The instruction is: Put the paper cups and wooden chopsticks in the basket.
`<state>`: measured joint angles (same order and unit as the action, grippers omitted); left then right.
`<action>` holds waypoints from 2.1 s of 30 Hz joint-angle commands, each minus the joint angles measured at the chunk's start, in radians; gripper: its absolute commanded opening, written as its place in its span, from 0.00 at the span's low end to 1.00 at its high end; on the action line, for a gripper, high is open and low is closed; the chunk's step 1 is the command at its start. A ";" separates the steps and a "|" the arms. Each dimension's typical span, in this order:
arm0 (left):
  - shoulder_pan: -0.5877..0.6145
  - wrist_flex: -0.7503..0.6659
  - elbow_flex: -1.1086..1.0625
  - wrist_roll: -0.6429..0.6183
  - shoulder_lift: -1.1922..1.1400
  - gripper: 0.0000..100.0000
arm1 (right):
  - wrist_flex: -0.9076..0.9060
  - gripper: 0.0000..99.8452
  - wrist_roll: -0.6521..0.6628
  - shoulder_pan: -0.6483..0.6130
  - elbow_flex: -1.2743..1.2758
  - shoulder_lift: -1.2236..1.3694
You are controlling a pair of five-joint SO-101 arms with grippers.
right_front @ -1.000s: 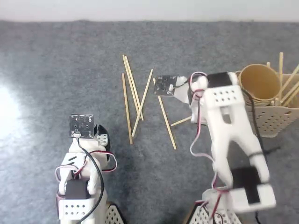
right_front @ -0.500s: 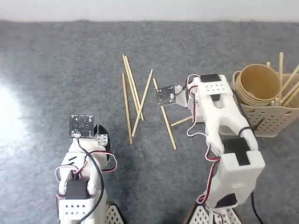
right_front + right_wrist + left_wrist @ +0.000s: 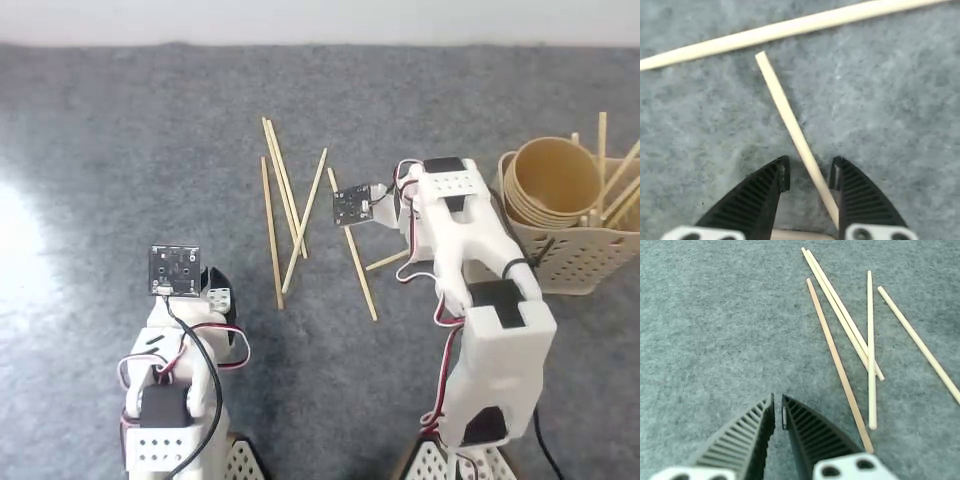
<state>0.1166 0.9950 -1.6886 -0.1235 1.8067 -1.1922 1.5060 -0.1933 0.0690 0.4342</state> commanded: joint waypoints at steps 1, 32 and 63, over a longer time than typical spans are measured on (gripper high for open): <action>-0.009 -0.018 0.005 0.012 0.008 0.02 | 0.007 0.01 0.015 -0.005 -0.021 -0.005; -0.009 -0.017 0.005 0.012 0.008 0.02 | 0.058 0.01 -0.354 -0.093 -0.032 -0.671; -0.009 -0.015 0.005 0.012 0.006 0.02 | 0.371 0.01 -1.240 0.601 -0.025 -1.233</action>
<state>0.1166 0.9950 -1.6886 -0.1235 1.8067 -0.8286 0.3276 0.3237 0.0721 -0.7810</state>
